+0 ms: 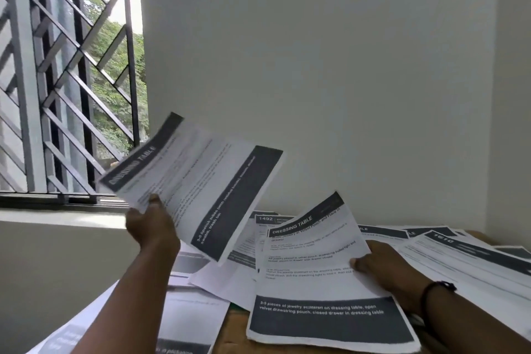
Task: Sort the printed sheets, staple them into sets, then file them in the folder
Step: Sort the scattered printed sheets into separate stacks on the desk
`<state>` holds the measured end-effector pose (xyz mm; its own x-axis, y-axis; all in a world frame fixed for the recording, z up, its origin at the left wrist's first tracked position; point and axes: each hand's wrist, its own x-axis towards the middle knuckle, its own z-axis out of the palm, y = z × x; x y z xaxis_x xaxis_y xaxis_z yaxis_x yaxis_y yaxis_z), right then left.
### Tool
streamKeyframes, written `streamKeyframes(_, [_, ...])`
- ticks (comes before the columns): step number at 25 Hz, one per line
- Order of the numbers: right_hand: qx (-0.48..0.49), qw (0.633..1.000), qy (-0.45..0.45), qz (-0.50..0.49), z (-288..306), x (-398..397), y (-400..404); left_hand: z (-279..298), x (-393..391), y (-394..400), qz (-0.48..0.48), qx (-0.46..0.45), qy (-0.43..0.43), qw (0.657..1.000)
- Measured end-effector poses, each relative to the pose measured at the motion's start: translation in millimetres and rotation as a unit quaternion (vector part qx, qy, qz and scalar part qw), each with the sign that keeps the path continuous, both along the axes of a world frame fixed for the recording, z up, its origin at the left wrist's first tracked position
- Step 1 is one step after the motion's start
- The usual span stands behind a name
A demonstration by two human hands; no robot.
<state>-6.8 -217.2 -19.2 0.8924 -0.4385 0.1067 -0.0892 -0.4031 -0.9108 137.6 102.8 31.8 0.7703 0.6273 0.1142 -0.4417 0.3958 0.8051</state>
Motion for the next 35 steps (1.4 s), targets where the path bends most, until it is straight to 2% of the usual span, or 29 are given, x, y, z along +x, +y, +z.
streamKeyframes(2, [0.033, 0.999, -0.018, -0.009, 0, 0, 0, -6, -6, -10, -0.116, 0.091, 0.025, 0.989])
streamKeyframes(4, [0.059, 0.998, -0.036, -0.003, 3, -1, 2, -12, -10, -24, -0.209, 0.190, 0.019, 0.959])
streamKeyframes(7, [0.069, 0.996, -0.055, 0.023, 9, -7, 10, -20, -19, -48, -0.246, 0.327, 0.024, 0.912])
streamKeyframes(10, [0.106, 0.988, -0.069, 0.089, 12, -11, 17, -28, -24, -64, -0.284, 0.392, 0.041, 0.874])
streamKeyframes(12, [0.120, 0.984, -0.072, 0.107, 10, -10, 20, -31, -26, -69, -0.306, 0.383, 0.046, 0.870])
streamKeyframes(15, [0.125, 0.984, -0.093, 0.082, 6, -4, 20, -33, -23, -70, -0.325, 0.349, 0.057, 0.877])
streamKeyframes(19, [0.186, 0.975, -0.110, 0.047, 3, -1, 23, -36, -17, -73, -0.363, 0.298, 0.085, 0.879])
streamKeyframes(21, [0.194, 0.972, -0.090, 0.095, 3, -5, 29, -37, -18, -78, -0.361, 0.291, 0.087, 0.882])
streamKeyframes(23, [0.163, 0.974, -0.091, 0.132, 3, -10, 40, -35, -23, -78, -0.393, 0.265, 0.087, 0.876])
streamKeyframes(25, [0.150, 0.977, -0.114, 0.102, 2, -8, 41, -29, -25, -70, -0.506, 0.209, 0.076, 0.833])
streamKeyframes(27, [0.181, 0.968, -0.149, 0.089, 4, -4, 36, -23, -27, -58, -0.632, 0.130, 0.057, 0.762])
streamKeyframes(28, [0.197, 0.962, -0.165, 0.090, 6, -4, 34, -22, -28, -54, -0.661, 0.110, 0.046, 0.740])
streamKeyframes(30, [0.223, 0.953, -0.167, 0.117, 10, -7, 32, -21, -34, -55, -0.682, 0.137, 0.037, 0.717])
streamKeyframes(32, [0.251, 0.949, -0.124, 0.142, 13, -11, 29, -22, -38, -60, -0.652, 0.182, 0.041, 0.735])
streamKeyframes(34, [0.263, 0.958, -0.074, 0.091, 23, -15, 24, -21, -34, -62, -0.574, 0.193, 0.049, 0.794])
streamKeyframes(35, [0.206, 0.975, -0.062, 0.058, 26, -17, 18, -22, -26, -58, -0.530, 0.179, 0.046, 0.828])
